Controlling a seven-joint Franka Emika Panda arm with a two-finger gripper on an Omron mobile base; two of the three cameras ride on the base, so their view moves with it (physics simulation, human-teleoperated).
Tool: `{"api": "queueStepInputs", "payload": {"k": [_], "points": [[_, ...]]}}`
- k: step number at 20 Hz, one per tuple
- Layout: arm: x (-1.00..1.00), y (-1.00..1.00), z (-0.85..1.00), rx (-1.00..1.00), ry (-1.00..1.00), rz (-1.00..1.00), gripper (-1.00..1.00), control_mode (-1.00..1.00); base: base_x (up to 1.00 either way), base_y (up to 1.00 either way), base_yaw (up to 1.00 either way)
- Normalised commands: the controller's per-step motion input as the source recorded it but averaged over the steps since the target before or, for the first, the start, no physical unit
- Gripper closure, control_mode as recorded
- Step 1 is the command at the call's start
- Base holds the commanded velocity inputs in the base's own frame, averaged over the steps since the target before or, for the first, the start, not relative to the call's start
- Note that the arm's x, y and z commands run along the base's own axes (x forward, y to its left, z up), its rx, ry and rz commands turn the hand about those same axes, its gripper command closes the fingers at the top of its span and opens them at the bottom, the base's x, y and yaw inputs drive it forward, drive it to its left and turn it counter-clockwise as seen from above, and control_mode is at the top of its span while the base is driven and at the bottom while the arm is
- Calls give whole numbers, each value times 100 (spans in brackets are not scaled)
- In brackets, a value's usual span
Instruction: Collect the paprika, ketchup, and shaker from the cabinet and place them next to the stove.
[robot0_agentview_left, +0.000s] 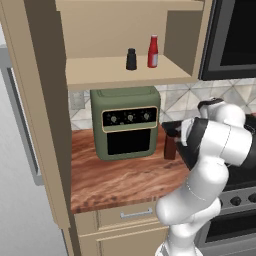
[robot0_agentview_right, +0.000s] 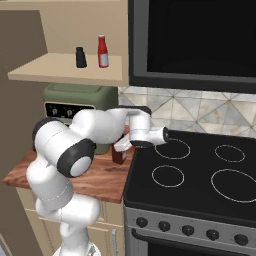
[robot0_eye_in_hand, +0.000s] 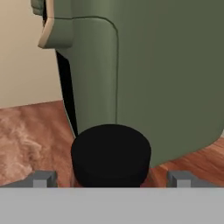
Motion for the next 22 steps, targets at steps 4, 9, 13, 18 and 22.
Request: {"api": "queueStepInputs", "payload": {"k": [4, 9, 13, 18, 22], "points": [[-10, 0, 18, -1, -3, 0, -100, -100, 0, 0, 0], [-32, 0, 33, -3, -7, 0, -100, -100, 0, 0, 0], [-38, -3, 38, -6, -10, -1, -100, -100, 0, 0, 0], [-50, 0, 47, -8, -10, -2, -100, -100, 0, 0, 0], [-64, 0, 57, -8, -6, -7, -100, -100, 0, 0, 0]]}}
